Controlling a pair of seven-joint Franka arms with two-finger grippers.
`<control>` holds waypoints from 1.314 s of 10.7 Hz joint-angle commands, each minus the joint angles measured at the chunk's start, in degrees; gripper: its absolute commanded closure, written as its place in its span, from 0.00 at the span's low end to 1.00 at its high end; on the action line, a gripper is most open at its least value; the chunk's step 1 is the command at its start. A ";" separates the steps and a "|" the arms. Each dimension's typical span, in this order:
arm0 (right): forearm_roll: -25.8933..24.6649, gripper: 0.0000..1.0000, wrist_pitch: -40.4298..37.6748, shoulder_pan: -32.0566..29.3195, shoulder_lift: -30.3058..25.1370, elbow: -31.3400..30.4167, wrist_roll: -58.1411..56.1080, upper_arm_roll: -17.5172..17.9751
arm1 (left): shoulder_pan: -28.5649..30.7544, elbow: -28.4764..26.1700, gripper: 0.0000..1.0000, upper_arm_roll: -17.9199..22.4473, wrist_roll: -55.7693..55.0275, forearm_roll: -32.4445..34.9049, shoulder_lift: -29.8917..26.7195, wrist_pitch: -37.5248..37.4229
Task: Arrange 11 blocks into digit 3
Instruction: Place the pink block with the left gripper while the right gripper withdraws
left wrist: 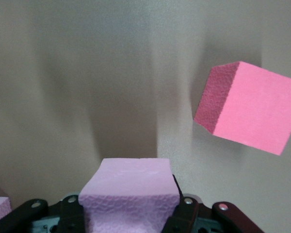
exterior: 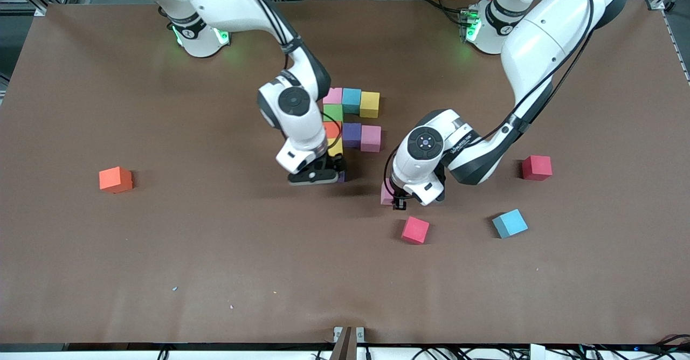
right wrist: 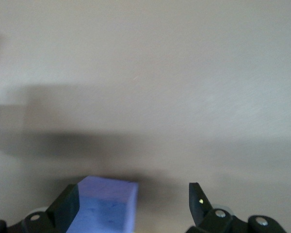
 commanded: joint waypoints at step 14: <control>-5.33 0.00 -52.49 -39.32 -23.27 9.68 -41.10 1.01 | -20.30 5.51 0.94 12.30 -5.93 -9.93 2.87 -0.98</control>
